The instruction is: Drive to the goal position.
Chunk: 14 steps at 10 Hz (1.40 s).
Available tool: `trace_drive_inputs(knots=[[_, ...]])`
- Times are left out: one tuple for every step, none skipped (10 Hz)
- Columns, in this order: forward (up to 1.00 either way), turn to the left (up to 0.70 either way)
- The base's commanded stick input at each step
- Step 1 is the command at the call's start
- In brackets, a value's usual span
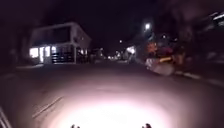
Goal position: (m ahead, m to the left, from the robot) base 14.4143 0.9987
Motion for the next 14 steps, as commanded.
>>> trace_drive_inputs(knots=[[0.85,0.00],[0.85,0.00],[0.85,0.00],[0.85,0.00],[0.85,0.00],[0.85,0.00],[0.85,0.00],[0.85,0.00],[0.85,0.00],[0.85,0.00],[0.85,-0.13],[0.85,-0.30],[0.85,-0.34],[0.85,-0.34]])
